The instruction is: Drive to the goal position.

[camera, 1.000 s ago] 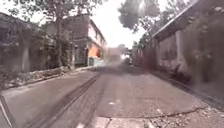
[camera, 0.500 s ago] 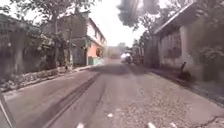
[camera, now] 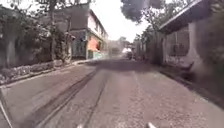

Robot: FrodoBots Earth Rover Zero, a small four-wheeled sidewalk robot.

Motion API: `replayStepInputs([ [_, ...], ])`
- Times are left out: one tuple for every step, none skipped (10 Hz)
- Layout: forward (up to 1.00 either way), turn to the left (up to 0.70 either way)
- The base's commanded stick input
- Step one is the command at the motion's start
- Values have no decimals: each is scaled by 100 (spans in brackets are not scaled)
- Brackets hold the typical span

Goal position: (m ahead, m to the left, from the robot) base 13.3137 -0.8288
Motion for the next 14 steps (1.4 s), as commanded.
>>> replayStepInputs([
  [70,1],
  [70,1],
  [70,1],
  [70,1],
  [70,1],
  [70,1],
  [70,0],
  [70,-3],
  [70,-13],
  [70,-6],
  [70,-1],
  [70,1],
  [70,1],
  [70,1],
])
